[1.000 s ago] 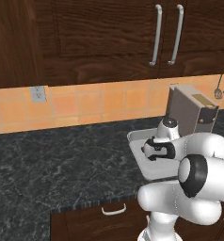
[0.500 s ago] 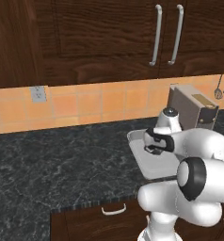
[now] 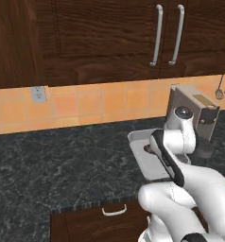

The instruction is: Place one lemon wedge and one steak in each tupperware on the nearby counter, to pack two identical lunches.

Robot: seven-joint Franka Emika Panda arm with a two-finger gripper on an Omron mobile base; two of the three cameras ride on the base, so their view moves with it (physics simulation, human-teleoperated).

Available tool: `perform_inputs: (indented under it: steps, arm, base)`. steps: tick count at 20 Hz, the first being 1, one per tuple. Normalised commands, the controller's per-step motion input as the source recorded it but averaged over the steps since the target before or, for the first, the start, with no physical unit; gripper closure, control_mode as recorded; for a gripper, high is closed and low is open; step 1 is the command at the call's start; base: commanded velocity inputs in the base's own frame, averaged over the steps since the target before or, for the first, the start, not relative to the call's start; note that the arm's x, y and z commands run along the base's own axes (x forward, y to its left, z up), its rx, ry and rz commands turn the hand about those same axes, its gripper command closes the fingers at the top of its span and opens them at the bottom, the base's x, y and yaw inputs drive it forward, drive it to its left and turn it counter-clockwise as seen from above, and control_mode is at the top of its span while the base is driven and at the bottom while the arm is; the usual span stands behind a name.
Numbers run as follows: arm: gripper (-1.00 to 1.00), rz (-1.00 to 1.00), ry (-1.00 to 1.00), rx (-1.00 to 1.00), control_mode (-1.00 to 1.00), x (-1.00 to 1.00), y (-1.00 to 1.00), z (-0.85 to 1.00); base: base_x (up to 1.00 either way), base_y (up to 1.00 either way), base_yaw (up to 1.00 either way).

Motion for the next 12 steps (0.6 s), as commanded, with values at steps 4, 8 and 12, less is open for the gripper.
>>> perform_inputs:
  steps: [4, 8, 12]
  arm:
    - [-1.0, -0.37, -0.27, 0.12, -1.0, -0.96, 0.43, 0.51]
    - [-1.0, -0.29, -0.1, 0.14, -1.0, -1.0, 0.1, 0.42]
    - [-1.0, -0.07, -0.06, 0.0, -1.0, -0.94, 0.01, 0.29]
  base:
    - [0.0, 0.0, 0.0]
    - [0.0, 0.0, 0.0]
    - [0.0, 0.0, 0.0]
